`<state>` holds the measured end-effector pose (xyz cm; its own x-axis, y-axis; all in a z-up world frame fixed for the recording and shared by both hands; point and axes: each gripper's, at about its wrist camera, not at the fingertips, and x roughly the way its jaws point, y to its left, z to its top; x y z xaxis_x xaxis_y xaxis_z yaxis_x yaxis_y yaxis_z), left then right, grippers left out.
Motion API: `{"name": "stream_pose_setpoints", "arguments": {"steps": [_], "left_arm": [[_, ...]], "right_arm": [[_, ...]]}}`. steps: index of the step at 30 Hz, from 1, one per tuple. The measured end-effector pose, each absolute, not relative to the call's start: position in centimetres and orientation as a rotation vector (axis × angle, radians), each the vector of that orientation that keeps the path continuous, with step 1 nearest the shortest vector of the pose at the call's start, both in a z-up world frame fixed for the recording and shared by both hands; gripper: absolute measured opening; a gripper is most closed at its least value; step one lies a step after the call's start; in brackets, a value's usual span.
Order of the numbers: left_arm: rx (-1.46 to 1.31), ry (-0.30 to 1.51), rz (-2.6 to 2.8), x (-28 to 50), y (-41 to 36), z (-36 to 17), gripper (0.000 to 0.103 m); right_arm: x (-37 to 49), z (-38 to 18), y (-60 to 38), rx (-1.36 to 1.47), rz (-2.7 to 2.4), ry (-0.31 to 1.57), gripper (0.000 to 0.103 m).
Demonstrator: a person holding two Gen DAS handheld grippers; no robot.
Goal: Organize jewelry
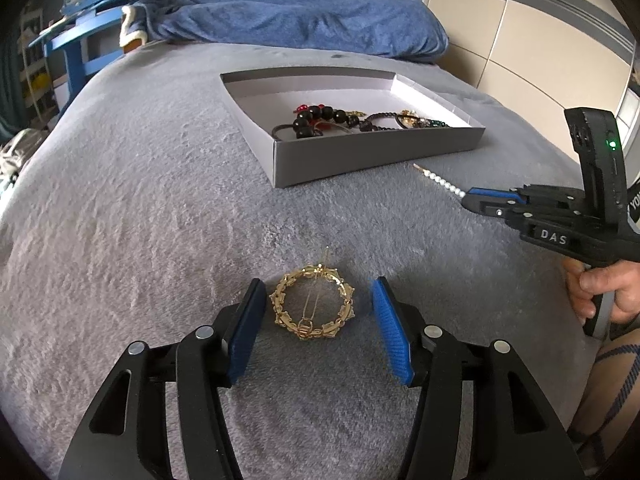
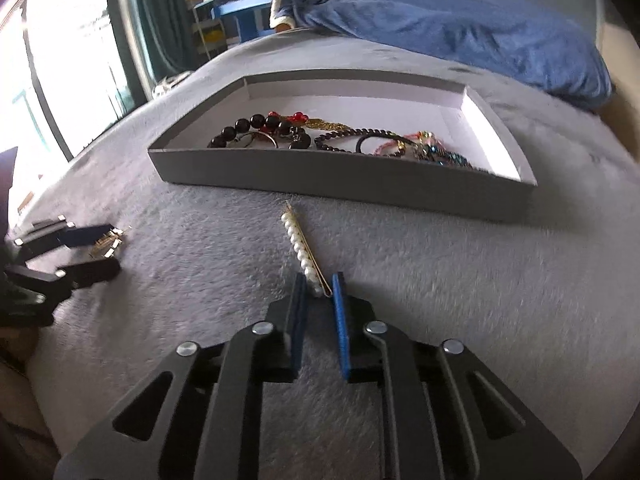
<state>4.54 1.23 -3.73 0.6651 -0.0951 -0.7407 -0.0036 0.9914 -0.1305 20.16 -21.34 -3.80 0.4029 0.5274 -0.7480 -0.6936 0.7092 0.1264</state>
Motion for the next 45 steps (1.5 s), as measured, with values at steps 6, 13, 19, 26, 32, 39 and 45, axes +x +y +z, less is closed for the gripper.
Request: {"name": "stream_pose_setpoints", "arguments": {"steps": [6,13,19,26,32,39,45], "left_arm": [[-0.145,0.819,-0.051,4.0,1.6,-3.5,0.042],[-0.123,0.795,-0.083,3.8,1.2,-2.8,0.042],[-0.084,0.768,-0.114,4.8,-0.1,-1.5,0.042],[-0.081,0.726,-0.152,6.5,-1.2,0.1,0.042],[-0.102,0.733,-0.151,6.7,-1.1,-0.4,0.042],[-0.132,0.743,-0.146,6.4,-0.6,-1.1,0.042],[-0.131,0.744,-0.150,6.3,-0.7,-1.2,0.042]], "right_arm": [[19.8,-3.4,-21.8,-0.198,0.777,0.843,0.011],[19.5,-2.6,-23.3,-0.114,0.788,0.806,0.011],[19.7,-2.2,-24.1,-0.080,0.773,0.794,0.010],[19.2,-1.9,-23.9,-0.108,0.767,0.772,0.006],[18.8,-1.7,-23.9,-0.121,0.768,0.773,0.006],[19.3,-2.7,-23.1,-0.157,0.757,0.837,0.044],[19.9,-3.1,-22.2,-0.188,0.750,0.858,0.045]]}}
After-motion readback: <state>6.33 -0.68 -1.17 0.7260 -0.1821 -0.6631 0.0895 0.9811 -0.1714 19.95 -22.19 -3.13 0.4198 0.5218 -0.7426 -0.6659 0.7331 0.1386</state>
